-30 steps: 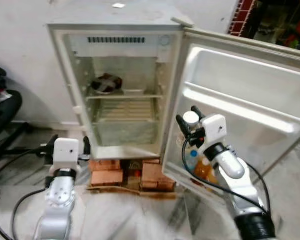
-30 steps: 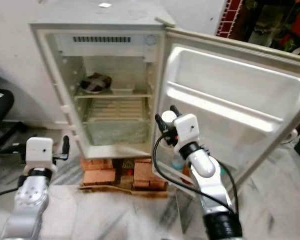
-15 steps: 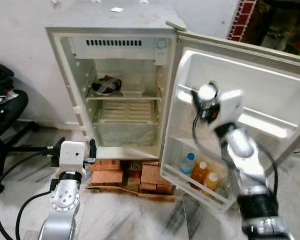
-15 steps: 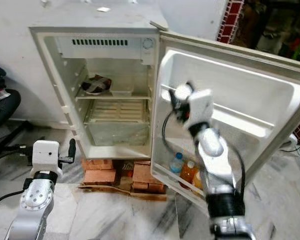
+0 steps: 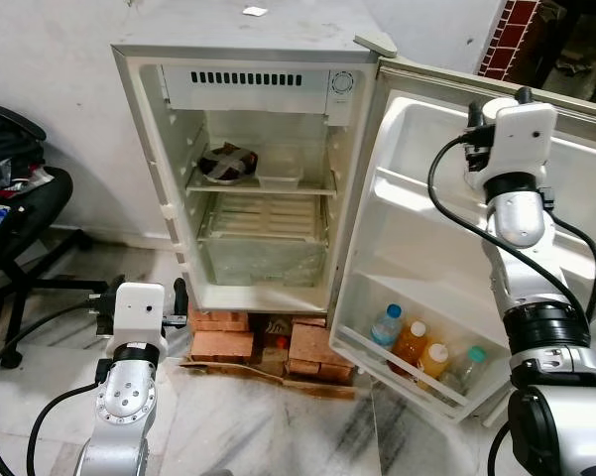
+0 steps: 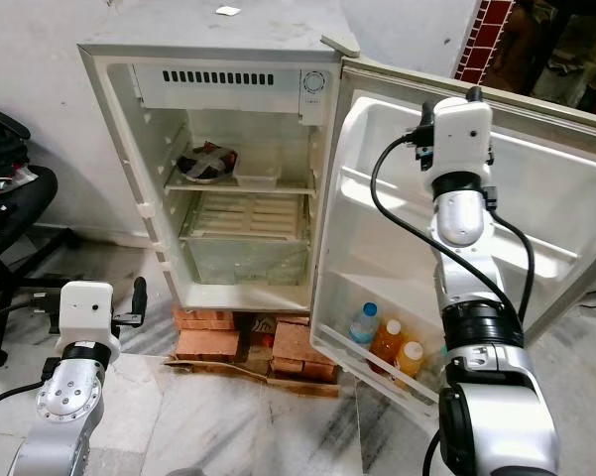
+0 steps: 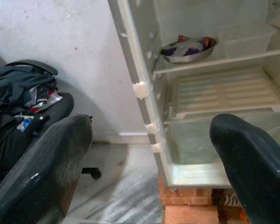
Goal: Restocking fridge
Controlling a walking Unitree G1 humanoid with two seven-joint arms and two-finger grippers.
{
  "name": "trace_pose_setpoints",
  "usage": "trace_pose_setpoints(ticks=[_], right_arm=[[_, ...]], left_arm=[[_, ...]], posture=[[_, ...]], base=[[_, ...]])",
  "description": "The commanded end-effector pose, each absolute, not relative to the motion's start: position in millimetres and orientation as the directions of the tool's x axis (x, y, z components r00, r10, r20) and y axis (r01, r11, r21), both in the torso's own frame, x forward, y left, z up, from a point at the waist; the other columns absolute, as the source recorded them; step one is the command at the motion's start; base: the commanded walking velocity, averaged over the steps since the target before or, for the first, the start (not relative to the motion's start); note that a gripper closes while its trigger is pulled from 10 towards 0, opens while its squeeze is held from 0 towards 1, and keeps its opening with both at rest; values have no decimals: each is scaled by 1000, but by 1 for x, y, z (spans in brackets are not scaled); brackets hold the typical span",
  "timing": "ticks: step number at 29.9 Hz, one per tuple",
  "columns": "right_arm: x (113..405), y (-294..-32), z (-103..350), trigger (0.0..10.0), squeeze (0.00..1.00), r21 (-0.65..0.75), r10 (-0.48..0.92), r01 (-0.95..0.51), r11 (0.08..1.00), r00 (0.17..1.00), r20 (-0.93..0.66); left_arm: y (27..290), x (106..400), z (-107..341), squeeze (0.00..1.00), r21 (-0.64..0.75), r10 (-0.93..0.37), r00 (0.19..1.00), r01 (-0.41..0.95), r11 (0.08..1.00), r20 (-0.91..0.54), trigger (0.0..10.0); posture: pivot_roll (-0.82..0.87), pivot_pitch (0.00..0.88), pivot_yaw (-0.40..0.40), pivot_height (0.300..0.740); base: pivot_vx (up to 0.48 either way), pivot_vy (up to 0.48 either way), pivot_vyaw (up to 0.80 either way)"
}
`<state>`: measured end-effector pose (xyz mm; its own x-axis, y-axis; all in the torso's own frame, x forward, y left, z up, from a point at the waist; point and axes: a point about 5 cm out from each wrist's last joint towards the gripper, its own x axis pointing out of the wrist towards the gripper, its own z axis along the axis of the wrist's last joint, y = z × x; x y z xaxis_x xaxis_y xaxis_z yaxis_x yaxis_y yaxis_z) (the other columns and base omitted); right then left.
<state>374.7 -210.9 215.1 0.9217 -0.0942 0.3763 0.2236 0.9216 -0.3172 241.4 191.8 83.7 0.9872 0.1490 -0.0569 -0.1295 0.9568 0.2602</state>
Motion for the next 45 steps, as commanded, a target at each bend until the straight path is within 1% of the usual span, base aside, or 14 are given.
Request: trace_pose_setpoints(ticks=[1,6,8,9,10,15,18,24,28,31,33,38,40,45], right_arm=[[379,-206,216,10000,0,-329,-94,227,917,922,375],[382,-206,195,10000,0,-319,-125,218,922,949,288],[382,-206,191,10000,0,-316,-129,217,924,952,277],[382,-207,191,10000,914,-318,-132,220,922,952,277],[382,-208,190,10000,1000,-318,-139,228,920,950,278],[383,-217,194,10000,1000,-333,-170,270,904,939,300],[382,-226,207,10000,1000,-314,-200,319,894,912,358],[383,-230,231,10000,1000,-295,-195,348,890,875,443],[382,-230,234,10000,1000,-292,-194,353,889,868,457],[380,-233,253,10000,1000,-263,-188,366,893,832,521],[373,-229,264,10000,1000,-266,-143,359,895,794,590],[361,-215,250,10000,1000,-270,-88,304,914,796,598],[349,-207,231,10000,1000,-271,-55,251,929,820,569],[334,-205,208,10000,1000,-290,-55,239,927,850,524]], left_arm=[[192,239,86,0,260,153,987,-133,956,-56,10000],[191,239,86,0,261,155,986,-134,956,-59,10000],[191,239,86,0,261,155,986,-134,956,-60,10000],[191,238,86,0,261,155,986,-134,956,-61,10000],[191,238,85,0,262,155,986,-134,956,-62,10000],[191,239,85,0,263,154,986,-132,956,-66,10000],[189,239,84,0,261,150,986,-128,957,-69,10000],[189,239,84,0,260,148,986,-126,957,-69,10000],[189,240,84,0,261,149,986,-126,957,-69,10000],[190,239,84,0,263,149,986,-125,957,-71,10000],[190,239,83,0,265,146,986,-122,956,-76,10000],[188,241,84,0,275,138,988,-112,955,-75,10000],[191,242,86,0,274,146,987,-123,954,-65,10000],[193,243,86,0,276,149,987,-125,953,-65,10000]], posture=[[126,0,-65,740],[127,0,-66,740],[124,0,-65,740],[123,0,-65,740],[123,0,-65,740],[120,0,-63,740],[116,0,-63,740],[116,0,-62,740],[116,0,-62,740],[115,0,-57,740],[110,0,-50,740],[115,0,-50,740],[111,0,-47,740],[100,0,-39,740]], base=[[0,0,0],[0,0,0],[0,0,0],[0,0,0],[0,0,0],[0,0,0],[0,0,0],[0,0,0],[0,0,0],[0,0,0],[0,0,0],[0,-51,0],[0,-328,0],[0,-382,0]])
